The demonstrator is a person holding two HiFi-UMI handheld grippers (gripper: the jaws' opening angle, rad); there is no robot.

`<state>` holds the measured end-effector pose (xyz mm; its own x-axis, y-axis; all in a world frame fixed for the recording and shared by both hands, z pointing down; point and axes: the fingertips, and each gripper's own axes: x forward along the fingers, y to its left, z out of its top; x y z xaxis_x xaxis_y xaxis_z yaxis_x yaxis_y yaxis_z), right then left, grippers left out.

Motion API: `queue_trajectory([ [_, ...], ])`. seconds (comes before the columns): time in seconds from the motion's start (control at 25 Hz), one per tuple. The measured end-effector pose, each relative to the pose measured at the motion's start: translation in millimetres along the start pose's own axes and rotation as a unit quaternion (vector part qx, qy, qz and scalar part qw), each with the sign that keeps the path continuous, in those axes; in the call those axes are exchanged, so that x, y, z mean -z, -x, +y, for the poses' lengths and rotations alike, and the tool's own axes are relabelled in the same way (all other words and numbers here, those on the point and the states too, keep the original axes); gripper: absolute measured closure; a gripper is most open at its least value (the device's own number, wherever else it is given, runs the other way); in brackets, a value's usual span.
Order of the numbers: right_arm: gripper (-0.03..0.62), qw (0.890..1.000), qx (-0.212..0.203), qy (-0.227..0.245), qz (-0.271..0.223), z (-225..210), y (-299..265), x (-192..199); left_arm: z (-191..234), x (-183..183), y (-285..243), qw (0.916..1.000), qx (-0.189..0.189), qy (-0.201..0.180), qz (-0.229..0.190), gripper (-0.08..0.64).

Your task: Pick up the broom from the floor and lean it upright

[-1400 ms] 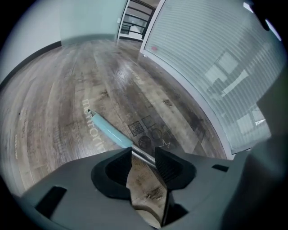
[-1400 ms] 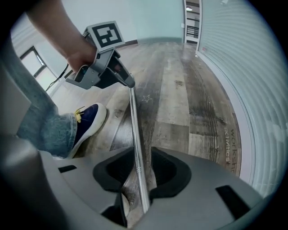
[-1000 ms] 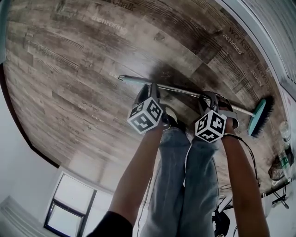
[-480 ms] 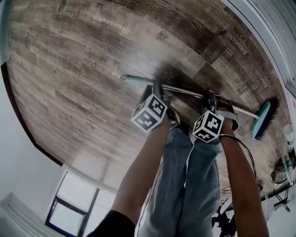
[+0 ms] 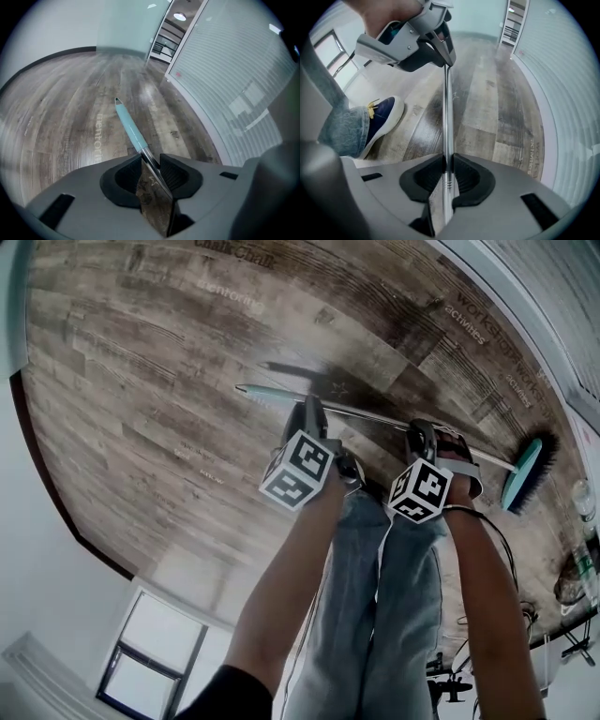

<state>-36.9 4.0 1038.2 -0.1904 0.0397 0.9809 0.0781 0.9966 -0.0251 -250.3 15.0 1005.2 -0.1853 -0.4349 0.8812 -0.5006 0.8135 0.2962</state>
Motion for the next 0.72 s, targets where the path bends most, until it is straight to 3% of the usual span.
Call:
queue_trajectory([
  [0.24,0.514,0.998,0.044,-0.037,-0.027,-46.6,75.1,-23.5,-80.3,-69.3,60.0,0.9935,0.075,-0.069,-0.050,0.425],
  [0.48,0.514,0.991,0.100,-0.071,-0.055,-98.6,173.5,-34.0,-174.4,-128.3,134.1,0.9817,0.131,-0.097,-0.098,0.431],
  [0.6,0.514,0.986,0.122,-0.091,-0.070,-115.7,222.1,-35.7,-218.0,-150.1,177.0,0.9737,0.158,-0.114,-0.118,0.439],
  [0.72,0.514,0.979,0.143,-0.117,-0.089,-131.2,267.1,-36.2,-262.7,-169.1,220.2,0.9603,0.193,-0.146,-0.138,0.443],
])
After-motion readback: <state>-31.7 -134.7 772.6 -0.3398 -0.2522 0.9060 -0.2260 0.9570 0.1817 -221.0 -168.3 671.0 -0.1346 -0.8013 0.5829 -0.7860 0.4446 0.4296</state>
